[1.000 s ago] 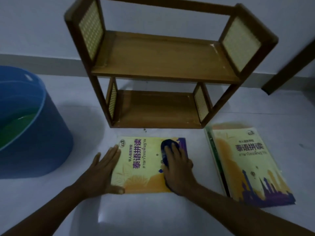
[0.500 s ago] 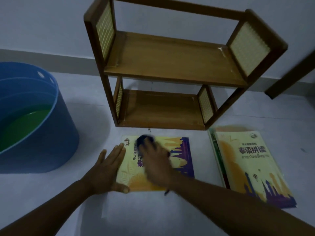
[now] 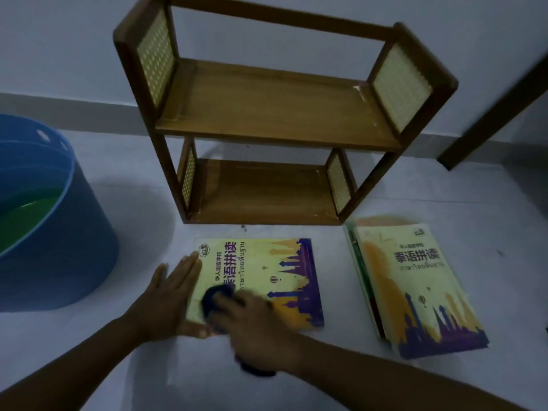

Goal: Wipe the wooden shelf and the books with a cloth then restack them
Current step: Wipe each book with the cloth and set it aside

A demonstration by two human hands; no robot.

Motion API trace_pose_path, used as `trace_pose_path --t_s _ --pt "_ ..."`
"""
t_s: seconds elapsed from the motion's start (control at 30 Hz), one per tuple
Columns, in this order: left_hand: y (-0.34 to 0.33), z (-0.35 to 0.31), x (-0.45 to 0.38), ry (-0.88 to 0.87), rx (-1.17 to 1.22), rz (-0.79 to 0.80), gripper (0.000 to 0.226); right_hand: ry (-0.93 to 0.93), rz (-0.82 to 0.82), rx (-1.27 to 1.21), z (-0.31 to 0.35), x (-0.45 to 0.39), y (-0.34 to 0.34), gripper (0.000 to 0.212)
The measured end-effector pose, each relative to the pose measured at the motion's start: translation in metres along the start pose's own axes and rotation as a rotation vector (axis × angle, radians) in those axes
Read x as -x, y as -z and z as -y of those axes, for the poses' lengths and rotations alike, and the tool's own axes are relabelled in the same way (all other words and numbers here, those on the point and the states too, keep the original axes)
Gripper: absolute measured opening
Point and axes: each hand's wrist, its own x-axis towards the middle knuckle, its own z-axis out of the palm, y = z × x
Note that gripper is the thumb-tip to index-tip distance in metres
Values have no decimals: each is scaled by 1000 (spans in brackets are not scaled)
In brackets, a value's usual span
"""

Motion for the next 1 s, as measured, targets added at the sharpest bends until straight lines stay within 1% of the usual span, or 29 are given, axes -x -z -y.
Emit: trace_pose_path --t_s 0.03,0.07,0.1,0.13,0.2,0.23,0.27,0.3,0.33,0.37,0.4,0.43,0.47,0.5,0.53,0.57,0.6,0.63,0.67,0.7,0.73,0.77,0.8,0.87,0.9,1.0 --pt "1 0 -1 2 -17 -11 136 148 52 24 3 -3 6 45" --pt "1 -1 0 14 -34 1 137 228 51 91 -6 -8 11 37" --pt "1 -1 0 23 -43 24 138 199 19 141 -24 -16 16 33" --pt "0 -2 1 29 -39 40 138 71 -15 109 -47 -22 23 33" --pt "-1 -2 1 40 -35 31 140 -341 -123 22 -98 -29 44 40" --pt "-2 -1 2 42 -42 23 140 -510 -117 -21 -114 -27 50 46" --pt "-1 -2 0 32 -42 29 140 -598 -108 -17 -119 -24 52 52" --pt "-1 -1 1 28 -29 29 141 -576 -114 32 -110 -21 50 60" --pt "0 0 -1 24 -16 18 141 -486 -101 64 -90 -17 43 67" --pt "-1 1 -2 23 -5 0 141 -365 -92 37 -64 -11 35 70" --pt "0 1 -5 21 -10 -12 141 -238 -63 -38 -36 -3 23 69" --pt "-2 0 -6 15 -29 -34 141 -121 -42 -75 -14 8 12 63" --pt "-2 1 -8 7 -61 -46 141 -51 -36 -83 -6 18 6 55" --pt "-4 0 -7 11 -90 -43 142 -24 -19 -48 -9 24 1 50" --pt "-3 -2 -6 30 -96 -7 144 -43 -30 -9 -18 31 -2 49" --pt "-2 -4 -4 53 -97 22 145 -114 -59 11 -33 38 -5 47" --pt "-2 -5 -4 84 -107 35 143 -245 -86 26 -50 48 1 47" --pt "4 -11 -5 116 -149 52 140 -413 -92 26 -68 59 10 48" --pt "10 -21 -5 132 -209 101 136 -594 -69 31 -87 73 20 51" --pt "12 -33 -7 116 -251 125 132 -743 6 37 -101 87 28 54" --pt "10 -47 -10 54 -260 73 125 -851 105 55 -109 98 35 58" --pt "5 -64 -12 -52 -276 -5 117 -907 182 71 -113 104 38 64" --pt "-5 -79 -14 -84 -253 48 109 -930 239 82 -112 103 39 69" --pt "-22 -103 -17 -44 -189 141 97 -931 281 59 -106 96 38 74" --pt "-28 -108 -19 -3 -179 180 92 -927 275 47 -105 93 37 75" --pt "-38 -102 -26 -20 -300 78 78 -911 255 34 -112 99 37 77"
